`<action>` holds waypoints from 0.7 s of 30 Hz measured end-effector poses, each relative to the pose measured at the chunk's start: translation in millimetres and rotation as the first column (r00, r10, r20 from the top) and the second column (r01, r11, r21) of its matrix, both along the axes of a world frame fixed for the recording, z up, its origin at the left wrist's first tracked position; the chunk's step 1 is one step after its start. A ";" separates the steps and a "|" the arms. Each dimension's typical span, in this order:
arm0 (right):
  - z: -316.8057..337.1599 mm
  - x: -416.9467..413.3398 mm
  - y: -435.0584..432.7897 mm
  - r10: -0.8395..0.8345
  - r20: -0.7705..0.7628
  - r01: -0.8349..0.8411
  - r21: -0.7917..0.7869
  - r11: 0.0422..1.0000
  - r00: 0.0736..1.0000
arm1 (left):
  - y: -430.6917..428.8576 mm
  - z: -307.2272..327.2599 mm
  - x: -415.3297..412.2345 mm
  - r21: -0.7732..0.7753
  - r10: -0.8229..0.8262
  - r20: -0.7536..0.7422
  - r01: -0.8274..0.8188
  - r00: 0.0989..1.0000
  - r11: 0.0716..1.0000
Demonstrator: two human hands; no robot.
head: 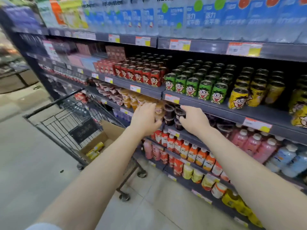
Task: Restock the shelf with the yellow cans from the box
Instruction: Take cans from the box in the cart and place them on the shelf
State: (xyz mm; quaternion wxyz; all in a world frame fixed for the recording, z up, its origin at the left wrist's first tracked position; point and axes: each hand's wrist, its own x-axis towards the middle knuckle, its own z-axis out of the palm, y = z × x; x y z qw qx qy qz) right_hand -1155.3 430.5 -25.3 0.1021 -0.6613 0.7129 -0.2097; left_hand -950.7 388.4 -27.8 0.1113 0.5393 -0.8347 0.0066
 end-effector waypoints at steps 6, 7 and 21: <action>-16.3 120.6 -55.4 0.157 -0.057 -0.150 0.111 0.982 0.986 | -24.6 -12.5 126.9 0.023 0.111 0.010 -0.111 0.994 0.994; -19.4 142.5 -66.1 0.170 -0.062 -0.162 0.114 0.980 0.984 | -30.7 -14.7 150.3 0.027 0.130 0.016 -0.130 0.991 0.991; -99.2 429.2 -207.8 0.180 0.052 -0.186 0.365 0.912 0.982 | -165.3 -98.8 454.1 0.204 0.247 0.131 -0.270 0.960 0.941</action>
